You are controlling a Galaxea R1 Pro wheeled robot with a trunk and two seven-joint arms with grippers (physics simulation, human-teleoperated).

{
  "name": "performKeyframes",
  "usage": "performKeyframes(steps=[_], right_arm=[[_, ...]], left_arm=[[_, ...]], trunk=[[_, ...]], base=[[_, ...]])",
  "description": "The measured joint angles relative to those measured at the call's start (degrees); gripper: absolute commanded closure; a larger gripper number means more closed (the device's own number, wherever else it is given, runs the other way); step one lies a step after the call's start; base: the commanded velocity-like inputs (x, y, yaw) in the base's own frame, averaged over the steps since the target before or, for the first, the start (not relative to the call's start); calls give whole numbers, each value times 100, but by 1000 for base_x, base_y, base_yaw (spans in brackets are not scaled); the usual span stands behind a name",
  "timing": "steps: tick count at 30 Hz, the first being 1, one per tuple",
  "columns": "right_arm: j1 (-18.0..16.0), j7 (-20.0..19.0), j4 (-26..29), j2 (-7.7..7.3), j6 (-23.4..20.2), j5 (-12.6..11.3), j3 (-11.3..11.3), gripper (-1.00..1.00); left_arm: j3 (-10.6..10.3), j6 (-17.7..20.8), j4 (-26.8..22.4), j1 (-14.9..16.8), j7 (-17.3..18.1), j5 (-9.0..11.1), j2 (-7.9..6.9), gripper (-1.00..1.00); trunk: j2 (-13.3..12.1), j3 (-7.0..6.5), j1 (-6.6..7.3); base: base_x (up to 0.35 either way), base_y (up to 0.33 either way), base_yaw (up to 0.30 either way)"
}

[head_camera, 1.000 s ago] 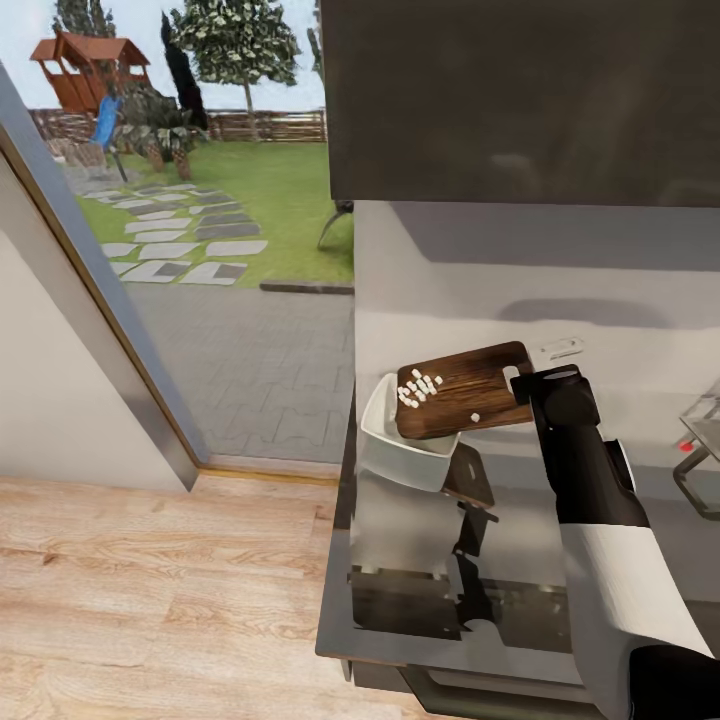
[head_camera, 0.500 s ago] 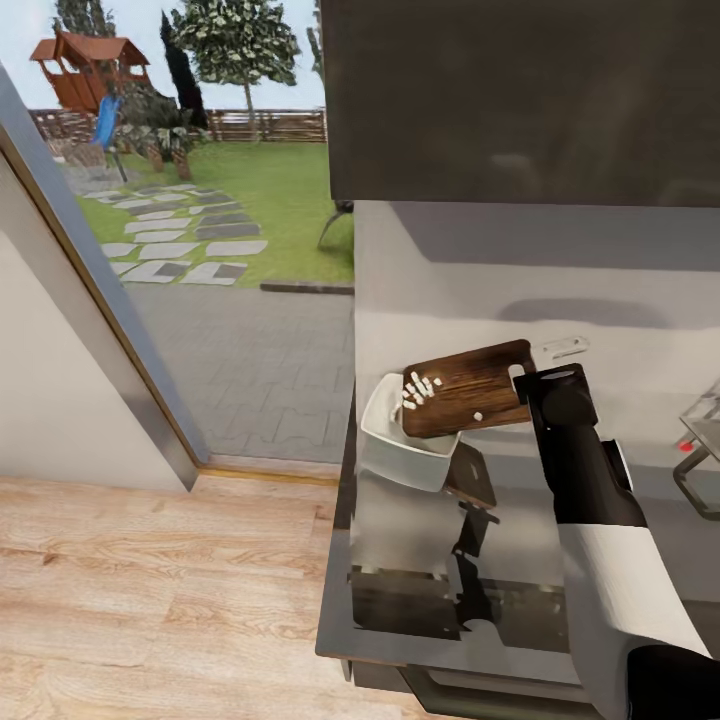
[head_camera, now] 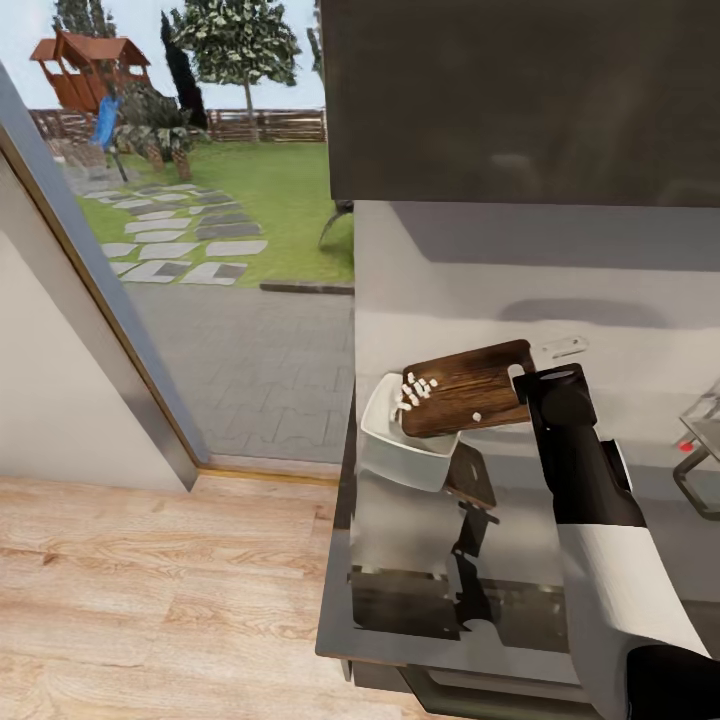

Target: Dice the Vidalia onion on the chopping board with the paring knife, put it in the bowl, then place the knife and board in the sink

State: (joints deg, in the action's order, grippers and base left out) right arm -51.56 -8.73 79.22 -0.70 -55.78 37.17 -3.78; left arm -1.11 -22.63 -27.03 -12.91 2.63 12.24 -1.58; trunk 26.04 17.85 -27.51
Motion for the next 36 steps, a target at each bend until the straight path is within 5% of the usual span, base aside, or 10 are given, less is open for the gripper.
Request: performKeyframes(steps=[7, 15, 36], right_arm=[[1, -4, 0, -3, 0, 1, 12, 100], [-3, 9, 11, -2, -10, 53, 283, 100], [-1, 17, 21, 0, -14, 56, 299, 100]], left_arm=[[0, 0, 0, 1, 0, 0, 1, -100], [0, 0, -1, 0, 0, 0, 1, -100], [0, 0, -5, 0, 1, 0, 0, -100]], trunk=[[0, 0, 0], [2, -1, 1], [2, -1, 1]], base=[[0, 0, 0], [0, 0, 0], [0, 0, 0]])
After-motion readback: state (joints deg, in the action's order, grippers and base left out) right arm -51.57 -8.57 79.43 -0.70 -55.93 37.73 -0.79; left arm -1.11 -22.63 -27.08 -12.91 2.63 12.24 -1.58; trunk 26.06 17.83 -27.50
